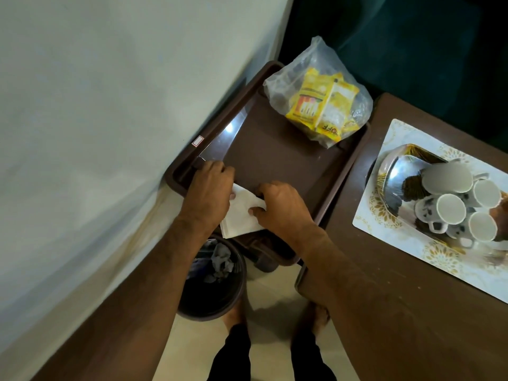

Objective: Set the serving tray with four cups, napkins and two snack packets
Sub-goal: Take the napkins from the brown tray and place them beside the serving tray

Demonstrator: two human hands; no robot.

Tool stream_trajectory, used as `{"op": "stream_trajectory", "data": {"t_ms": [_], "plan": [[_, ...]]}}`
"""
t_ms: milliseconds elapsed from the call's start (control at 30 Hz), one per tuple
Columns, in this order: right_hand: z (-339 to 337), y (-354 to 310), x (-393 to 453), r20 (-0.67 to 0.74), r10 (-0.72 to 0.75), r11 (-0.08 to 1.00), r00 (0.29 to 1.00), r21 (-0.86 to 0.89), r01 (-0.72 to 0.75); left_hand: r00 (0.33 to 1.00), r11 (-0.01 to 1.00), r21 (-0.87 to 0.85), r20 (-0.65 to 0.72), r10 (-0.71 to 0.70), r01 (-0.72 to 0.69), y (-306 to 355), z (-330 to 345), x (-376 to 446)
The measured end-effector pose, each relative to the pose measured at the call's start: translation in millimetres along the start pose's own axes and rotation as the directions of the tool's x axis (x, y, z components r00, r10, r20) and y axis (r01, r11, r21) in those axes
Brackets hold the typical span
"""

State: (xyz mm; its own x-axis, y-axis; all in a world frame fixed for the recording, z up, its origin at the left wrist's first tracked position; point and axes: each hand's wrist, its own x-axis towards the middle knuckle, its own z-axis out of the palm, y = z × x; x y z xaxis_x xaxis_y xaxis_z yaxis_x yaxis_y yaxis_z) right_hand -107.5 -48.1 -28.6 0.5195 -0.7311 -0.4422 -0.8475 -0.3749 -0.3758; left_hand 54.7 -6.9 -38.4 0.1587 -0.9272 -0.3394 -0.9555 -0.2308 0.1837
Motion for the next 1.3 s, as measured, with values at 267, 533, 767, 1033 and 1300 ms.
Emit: {"op": "stream_trajectory", "data": {"t_ms": [267, 533, 767, 1033, 1300], "plan": [[0.7, 3.5, -1.7, 0.018, 0.033, 0.987, 0.999, 0.159, -0.036, 0.996, 0.996, 0.089, 0.085, -0.021, 0.014, 0.7, 2.8, 8.3], [9.1, -3.8, -1.1, 0.032, 0.066, 0.983, 0.997, 0.172, -0.070, 0.999, 0.998, 0.053, 0.040, -0.029, 0.027, -4.6, 3.4, 9.4], [2.2, 11.6, 4.2, -0.003, 0.131, 0.920, 0.991, 0.373, -0.121, 0.993, 0.964, -0.263, -0.095, -0.065, 0.038, 0.0, -4.9, 11.3], [-20.3, 24.5, 8.6, 0.058, 0.263, 0.587, 0.963, 0.783, -0.207, 0.946, 0.602, -0.793, -0.117, -0.302, 0.094, 1.8, -19.2, 23.6], [-43.9, 41.1, -0.2, 0.101, 0.272, 0.127, 0.957, 0.982, -0.140, 0.896, 0.214, -0.976, -0.053, -0.442, 0.048, 13.7, -19.2, 28.8]]}}
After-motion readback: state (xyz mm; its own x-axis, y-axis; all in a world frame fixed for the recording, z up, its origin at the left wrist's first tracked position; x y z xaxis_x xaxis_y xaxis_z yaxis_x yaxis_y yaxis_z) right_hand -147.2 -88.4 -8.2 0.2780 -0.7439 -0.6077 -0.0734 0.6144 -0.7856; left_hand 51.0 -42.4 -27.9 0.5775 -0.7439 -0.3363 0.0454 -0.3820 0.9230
